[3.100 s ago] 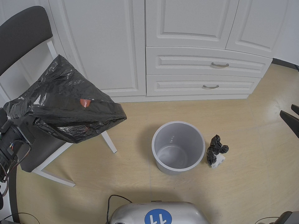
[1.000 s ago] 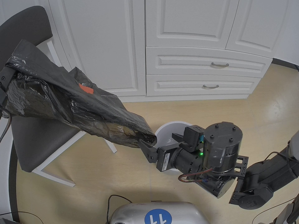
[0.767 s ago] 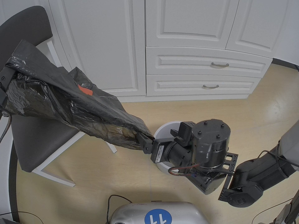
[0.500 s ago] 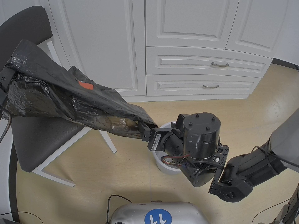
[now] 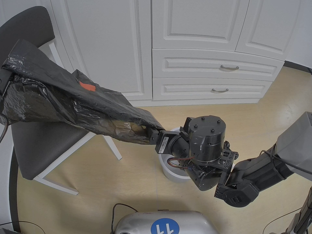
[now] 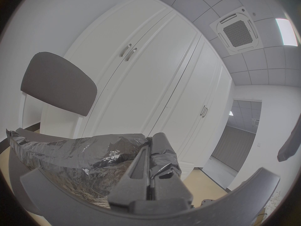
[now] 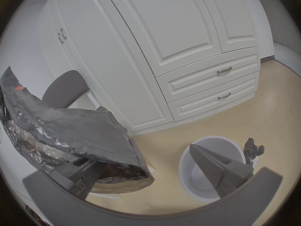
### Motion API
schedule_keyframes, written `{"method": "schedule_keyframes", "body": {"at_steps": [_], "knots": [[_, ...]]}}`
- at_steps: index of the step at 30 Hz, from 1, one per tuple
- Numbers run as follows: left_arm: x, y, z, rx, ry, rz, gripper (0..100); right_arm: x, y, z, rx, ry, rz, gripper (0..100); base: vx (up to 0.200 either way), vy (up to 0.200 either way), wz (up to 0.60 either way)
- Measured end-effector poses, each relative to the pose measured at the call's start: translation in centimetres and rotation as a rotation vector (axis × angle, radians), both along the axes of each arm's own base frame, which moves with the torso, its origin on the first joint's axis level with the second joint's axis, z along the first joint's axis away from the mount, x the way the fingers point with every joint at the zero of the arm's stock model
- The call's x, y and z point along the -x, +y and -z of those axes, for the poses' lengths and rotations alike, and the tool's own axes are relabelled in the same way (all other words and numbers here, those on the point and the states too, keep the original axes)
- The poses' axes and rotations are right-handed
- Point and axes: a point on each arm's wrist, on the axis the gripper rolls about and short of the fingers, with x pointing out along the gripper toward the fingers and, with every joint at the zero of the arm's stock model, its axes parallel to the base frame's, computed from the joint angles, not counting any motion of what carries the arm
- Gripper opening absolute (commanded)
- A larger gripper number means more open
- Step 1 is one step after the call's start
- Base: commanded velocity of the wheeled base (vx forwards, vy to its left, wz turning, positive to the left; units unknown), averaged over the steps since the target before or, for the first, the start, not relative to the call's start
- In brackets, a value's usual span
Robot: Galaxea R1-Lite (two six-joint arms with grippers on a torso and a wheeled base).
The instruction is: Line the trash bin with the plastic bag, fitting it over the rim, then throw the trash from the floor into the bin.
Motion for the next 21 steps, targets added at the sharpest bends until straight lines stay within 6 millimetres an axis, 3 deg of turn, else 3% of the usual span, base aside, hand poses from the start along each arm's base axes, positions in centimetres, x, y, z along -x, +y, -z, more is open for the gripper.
{"method": "schedule_keyframes", "body": {"at_steps": [15, 16, 21], "knots": [[0.0, 0.0, 0.1, -0.001, 0.002, 0.001, 0, -1.6, 0.1, 0.6, -0.045, 0.015, 0.024, 100, 0.000, 0.000, 0.00], [0.0, 0.0, 0.1, -0.002, 0.003, 0.001, 0, -1.6, 0.2, 0.6, -0.050, 0.015, 0.024, 0, 0.000, 0.000, 0.00], [0.0, 0.0, 0.2, 0.000, 0.005, 0.003, 0, -1.7, 0.3, 0.5, -0.060, 0.013, 0.024, 0, 0.000, 0.000, 0.00]]}}
